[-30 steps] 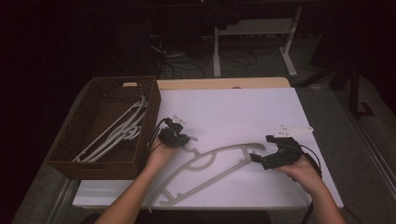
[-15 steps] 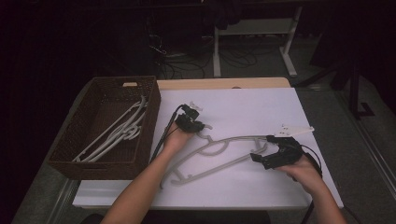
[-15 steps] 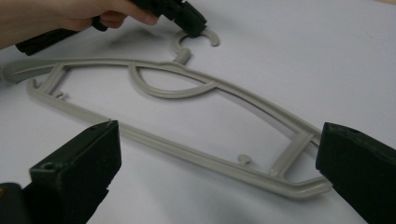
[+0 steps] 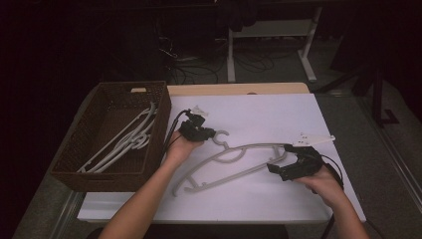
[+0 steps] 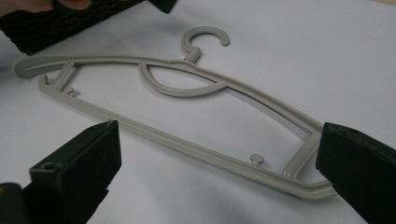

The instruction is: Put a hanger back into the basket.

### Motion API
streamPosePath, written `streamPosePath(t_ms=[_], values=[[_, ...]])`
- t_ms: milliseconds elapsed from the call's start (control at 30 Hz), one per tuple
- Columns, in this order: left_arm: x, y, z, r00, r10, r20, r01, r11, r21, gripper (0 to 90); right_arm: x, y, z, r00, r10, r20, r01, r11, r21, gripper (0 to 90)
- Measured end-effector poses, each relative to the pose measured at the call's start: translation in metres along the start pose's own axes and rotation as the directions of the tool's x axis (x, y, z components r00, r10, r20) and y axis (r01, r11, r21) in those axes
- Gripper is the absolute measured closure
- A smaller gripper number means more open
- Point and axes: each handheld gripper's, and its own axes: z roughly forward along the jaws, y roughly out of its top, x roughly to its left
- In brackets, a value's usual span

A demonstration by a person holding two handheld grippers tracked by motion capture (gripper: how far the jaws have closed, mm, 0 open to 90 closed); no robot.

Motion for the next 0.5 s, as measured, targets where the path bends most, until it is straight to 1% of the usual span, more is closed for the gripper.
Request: streamPosePath(t_ms=[33, 100, 133, 200, 267, 300, 333, 367, 400, 500], values=[[-0.003, -0.004, -0.003, 0.9999, 0.002, 0.013, -0.002, 1.0000, 0.002, 89.7, 0.000, 0.000, 0.000, 1.0000, -0.001, 0.000, 0.001, 1.000, 0.002, 0.0], [-0.014, -0.015, -0.010, 0.9995, 0.006, 0.032, -0.006, 0.9999, 0.012, 90.0, 0.001, 0.000, 0.000, 1.0000, -0.003, 0.000, 0.003, 1.000, 0.002, 0.0], [-0.020, -0.022, -0.013, 0.9991, 0.015, 0.040, -0.016, 0.9995, 0.026, 90.0, 0.001, 0.000, 0.000, 1.0000, -0.003, 0.001, 0.003, 1.000, 0.002, 0.0], [-0.030, -0.034, -0.015, 0.9988, 0.023, 0.043, -0.025, 0.9985, 0.049, 90.0, 0.001, 0.000, 0.000, 1.0000, -0.003, 0.001, 0.003, 1.000, 0.000, 0.0], [-0.036, -0.042, -0.015, 0.9987, 0.040, 0.030, -0.042, 0.9966, 0.071, 90.0, 0.001, 0.000, 0.000, 1.0000, -0.001, 0.002, 0.001, 1.000, 0.000, 0.0], [-0.039, -0.047, -0.014, 0.9984, 0.047, 0.031, -0.050, 0.9951, 0.085, 90.0, 0.001, 0.000, 0.000, 1.0000, -0.001, 0.003, 0.001, 1.000, 0.001, 0.0], [-0.041, -0.051, -0.013, 0.9985, 0.046, 0.031, -0.048, 0.9944, 0.094, 90.0, 0.001, 0.000, 0.000, 1.0000, -0.001, 0.003, 0.001, 1.000, 0.001, 0.0], [-0.043, -0.055, -0.011, 0.9982, 0.057, 0.021, -0.059, 0.9925, 0.108, 90.0, 0.001, 0.000, 0.000, 1.0000, -0.001, 0.003, 0.001, 1.000, 0.001, 0.0], [-0.044, -0.057, -0.010, 0.9979, 0.062, 0.016, -0.064, 0.9911, 0.117, 90.0, 0.001, 0.000, 0.000, 1.0000, -0.002, 0.002, 0.002, 1.000, 0.001, 0.0], [-0.043, -0.061, -0.005, 0.9980, 0.063, 0.004, -0.063, 0.9882, 0.140, 90.0, 0.001, 0.000, 0.000, 1.0000, -0.001, 0.003, 0.001, 1.000, 0.002, 0.0]])
